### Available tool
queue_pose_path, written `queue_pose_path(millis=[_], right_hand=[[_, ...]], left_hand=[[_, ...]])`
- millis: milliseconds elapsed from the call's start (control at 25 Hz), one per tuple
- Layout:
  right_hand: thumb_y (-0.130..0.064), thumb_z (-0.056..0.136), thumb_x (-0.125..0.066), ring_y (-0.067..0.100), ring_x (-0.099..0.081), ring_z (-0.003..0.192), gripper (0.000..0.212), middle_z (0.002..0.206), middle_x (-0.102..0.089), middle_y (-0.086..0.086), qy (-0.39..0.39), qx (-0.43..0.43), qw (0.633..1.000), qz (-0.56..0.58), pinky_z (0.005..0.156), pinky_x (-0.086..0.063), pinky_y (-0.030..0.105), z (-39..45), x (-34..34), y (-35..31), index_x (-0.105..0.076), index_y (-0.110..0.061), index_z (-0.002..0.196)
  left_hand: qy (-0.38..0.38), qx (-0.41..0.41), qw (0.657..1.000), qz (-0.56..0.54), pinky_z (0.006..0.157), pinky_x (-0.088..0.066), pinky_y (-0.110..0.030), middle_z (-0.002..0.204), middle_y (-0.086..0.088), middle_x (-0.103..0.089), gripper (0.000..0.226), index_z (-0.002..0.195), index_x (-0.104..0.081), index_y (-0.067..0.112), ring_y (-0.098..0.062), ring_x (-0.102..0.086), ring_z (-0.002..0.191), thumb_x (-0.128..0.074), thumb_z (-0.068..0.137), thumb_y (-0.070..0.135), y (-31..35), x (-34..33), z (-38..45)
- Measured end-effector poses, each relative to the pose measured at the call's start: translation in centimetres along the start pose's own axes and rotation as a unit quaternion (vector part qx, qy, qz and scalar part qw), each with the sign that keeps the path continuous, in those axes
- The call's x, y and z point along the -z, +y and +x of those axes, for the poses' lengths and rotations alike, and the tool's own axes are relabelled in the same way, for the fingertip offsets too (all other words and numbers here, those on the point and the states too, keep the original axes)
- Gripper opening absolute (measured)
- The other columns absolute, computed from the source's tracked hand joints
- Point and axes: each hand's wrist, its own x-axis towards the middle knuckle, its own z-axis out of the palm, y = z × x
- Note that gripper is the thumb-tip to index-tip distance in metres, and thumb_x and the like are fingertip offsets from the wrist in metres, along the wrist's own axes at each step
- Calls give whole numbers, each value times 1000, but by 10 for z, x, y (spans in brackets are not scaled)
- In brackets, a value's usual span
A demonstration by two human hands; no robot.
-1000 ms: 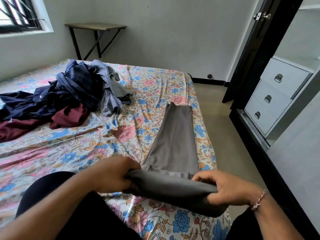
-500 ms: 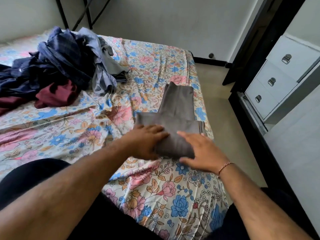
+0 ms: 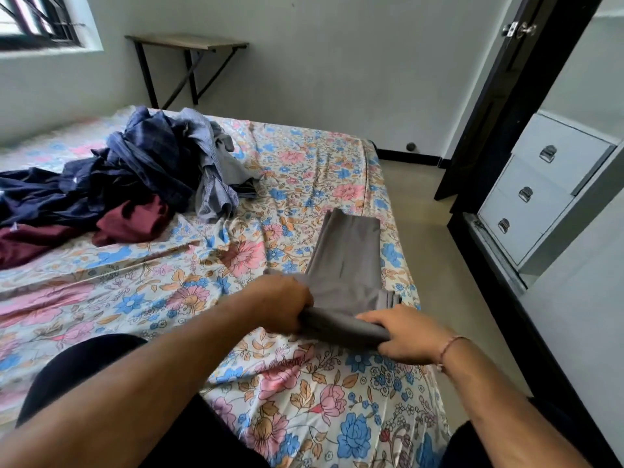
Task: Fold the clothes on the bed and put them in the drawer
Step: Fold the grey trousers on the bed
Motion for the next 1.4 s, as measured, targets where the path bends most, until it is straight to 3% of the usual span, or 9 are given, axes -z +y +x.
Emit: queue_pose_path(millis=[160, 440, 640, 760, 880, 1000, 1120, 1280, 1400], right_hand=[[-23, 71, -70, 20, -68, 78, 23, 87, -68, -4, -71, 76, 976, 193, 67, -57, 43, -45, 23, 1, -70, -29, 94], [-14, 92, -74, 18, -71, 74, 17, 100, -70, 15, 192, -43, 920, 340, 57, -59, 32, 6, 57, 38, -70, -18, 109], [-26, 94, -71, 26, -69, 85, 18, 103, -66, 11, 101, -166, 938, 287, 54, -60, 35, 74, 55, 55, -62, -17, 107], [-46, 85, -78, 25, -68, 100, 36, 109, -67, 2, 157, -170, 936, 267, 84, -60, 41, 98, 27, 70, -61, -27, 110], [-60, 61, -93, 23, -67, 115, 81, 129, -67, 3, 169, -143, 837, 501, 105, -52, 45, 84, 9, 85, -61, -28, 128], [-34, 62, -98, 24, -72, 111, 76, 119, -76, 6, 126, -100, 802, 575, 105, -53, 45, 70, 0, 85, -64, -13, 127], [-3, 77, -86, 20, -75, 100, 40, 107, -78, 4, 236, -90, 800, 544, 95, -58, 40, 76, 20, 69, -70, -15, 112], [1, 83, -81, 11, -71, 91, 36, 106, -74, 1, 381, -44, 795, 470, 85, -59, 28, 110, 102, 56, -69, -16, 112], [-9, 80, -86, 18, -71, 98, 39, 107, -74, 1, 475, -16, 788, 392, 94, -57, 38, 123, 207, 43, -68, -17, 113]], left_hand=[[-130, -70, 983, -111, 66, -42, -29, 89, 3, -65, 20, 104, -64, 18, -16, -59, 81, -72, 93, 32, -6, 40, -41], [109, -9, 987, -115, 74, -43, -34, 93, 2, -62, 10, 101, -63, 22, -25, -60, 91, -68, 92, 24, -37, 71, 39], [14, 69, 997, -39, 88, -54, -42, 120, -10, -70, 32, 123, -66, 13, -30, -65, 101, -61, 95, 27, -40, 36, 122], [31, 97, 989, -108, 89, -53, -40, 124, -12, -70, 41, 130, -62, 12, -33, -66, 110, -63, 94, 33, -41, -4, 144], [74, 146, 923, -347, 97, -50, -36, 130, -5, -66, 61, 136, -61, 17, -27, -62, 118, -80, 86, 45, -69, -12, 141], [49, 89, 921, -375, 83, -53, -34, 103, -3, -72, 40, 108, -72, 14, -24, -67, 97, -85, 84, 44, -91, -17, 128], [183, 54, 931, -311, 67, -45, -30, 83, -1, -64, 22, 89, -65, 14, -22, -61, 79, -80, 89, 31, -93, -3, 121], [346, 51, 880, -321, 65, -40, -29, 81, 3, -63, 19, 96, -69, 13, -12, -55, 72, -82, 87, 23, -113, 86, 133], [323, -8, 899, -295, 70, -43, -21, 89, 4, -66, 40, 117, -72, 14, -11, -58, 78, -89, 83, 25, -144, 201, 130]])
